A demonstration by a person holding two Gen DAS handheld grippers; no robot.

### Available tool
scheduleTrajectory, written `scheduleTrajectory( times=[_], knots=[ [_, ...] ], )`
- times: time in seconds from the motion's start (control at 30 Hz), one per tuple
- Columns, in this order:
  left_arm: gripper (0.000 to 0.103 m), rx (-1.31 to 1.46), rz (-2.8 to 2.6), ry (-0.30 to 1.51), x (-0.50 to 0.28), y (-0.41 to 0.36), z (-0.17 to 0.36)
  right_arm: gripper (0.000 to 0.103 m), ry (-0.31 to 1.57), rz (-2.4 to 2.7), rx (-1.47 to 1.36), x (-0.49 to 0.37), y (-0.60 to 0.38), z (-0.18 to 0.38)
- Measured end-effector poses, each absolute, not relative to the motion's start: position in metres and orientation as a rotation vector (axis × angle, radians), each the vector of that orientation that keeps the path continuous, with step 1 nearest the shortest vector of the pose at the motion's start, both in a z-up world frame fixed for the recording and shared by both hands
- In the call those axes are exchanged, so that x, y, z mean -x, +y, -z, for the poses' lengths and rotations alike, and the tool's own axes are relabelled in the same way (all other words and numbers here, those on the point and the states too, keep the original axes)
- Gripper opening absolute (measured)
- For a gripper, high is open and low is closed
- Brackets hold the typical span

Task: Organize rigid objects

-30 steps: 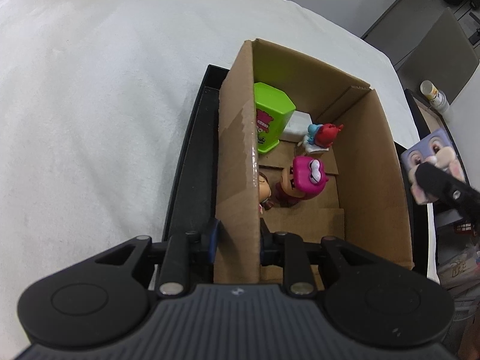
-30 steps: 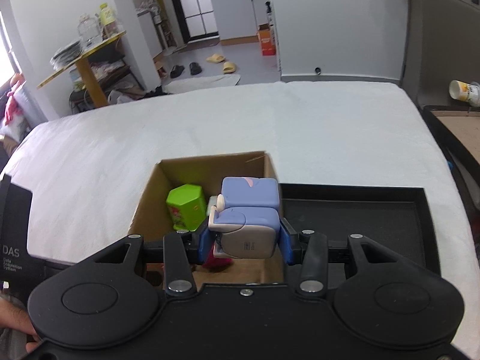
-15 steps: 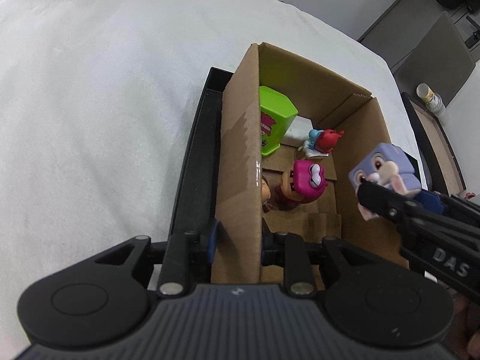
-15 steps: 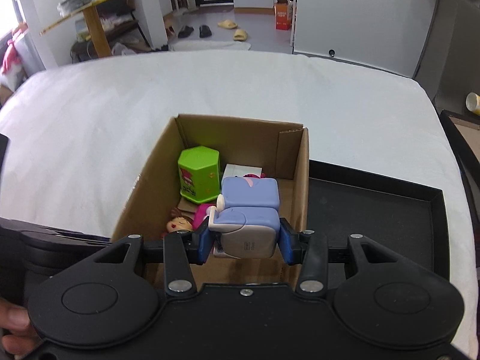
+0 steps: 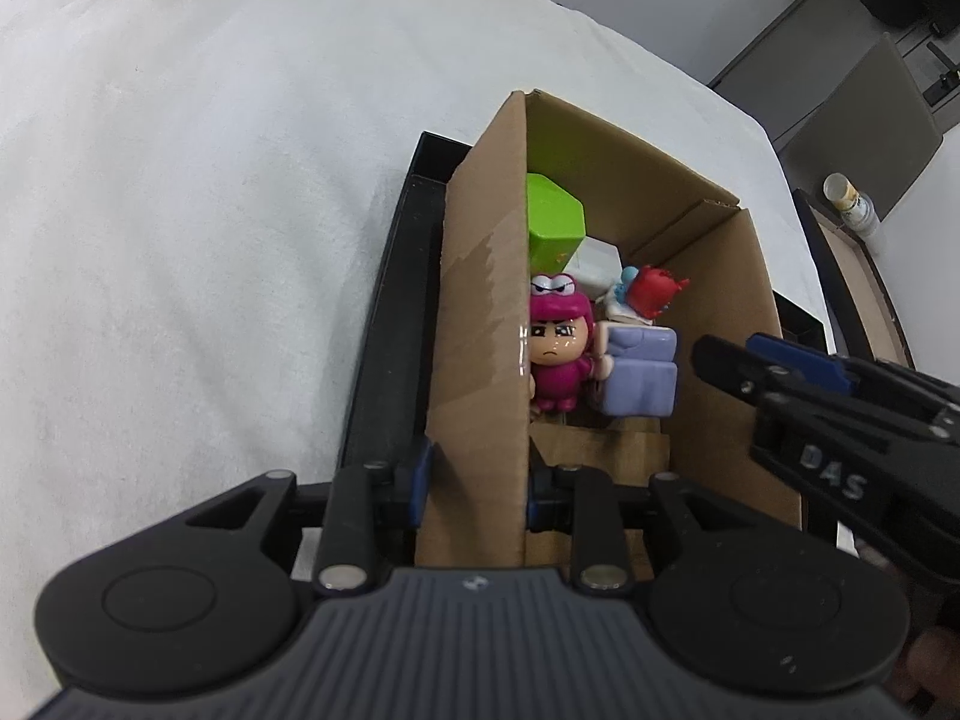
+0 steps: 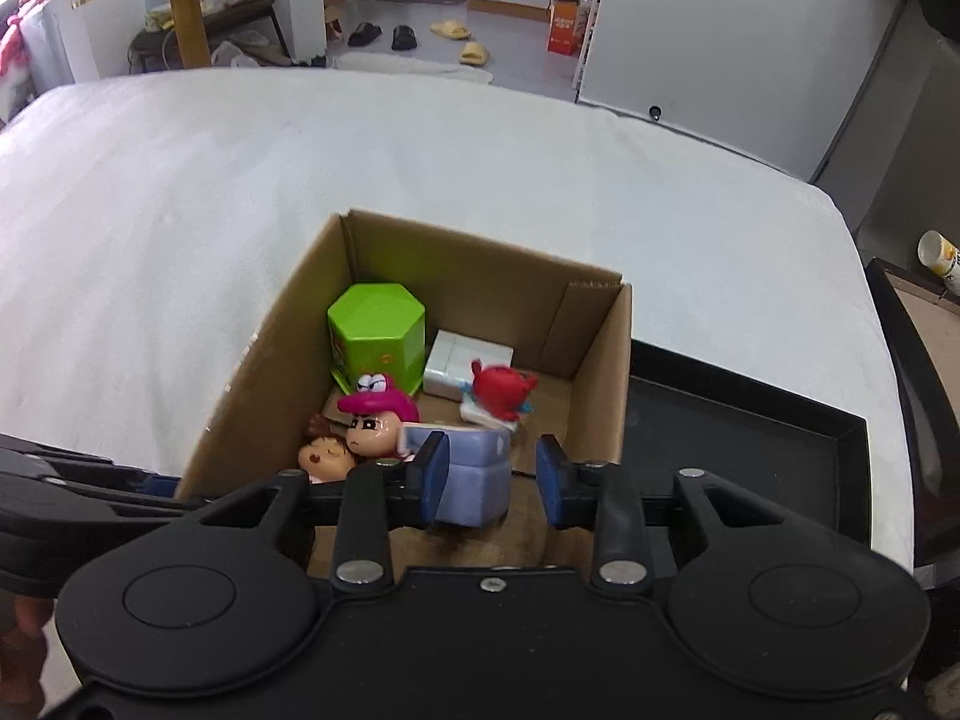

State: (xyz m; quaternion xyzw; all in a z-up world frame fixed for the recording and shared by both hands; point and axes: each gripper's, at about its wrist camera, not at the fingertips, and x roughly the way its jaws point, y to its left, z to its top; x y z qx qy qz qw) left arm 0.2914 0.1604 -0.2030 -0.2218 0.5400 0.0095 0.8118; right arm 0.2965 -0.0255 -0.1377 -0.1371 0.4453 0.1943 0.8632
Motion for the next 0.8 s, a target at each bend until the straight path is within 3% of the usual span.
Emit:
scheduleTrajectory(
  times=[0.43,0.57,0.8],
  knots=[
    [0.027,0.457,-0.018,1.163,-0.293,0.159,0.194,0.035,0.947,-0.443,0.132,-0.278,-0.061,0.103],
    [0.027,0.416,-0.017,1.162,-0.291,0.154,0.181,0.044,0.959,-0.449,0.056,-0.272,-0.082,0.091],
    [0.028,0.364,-0.022,1.140,-0.283,0.146,0.142,0.053,0.949,-0.400,0.006,-0.259,-0.119,0.081]
  ],
)
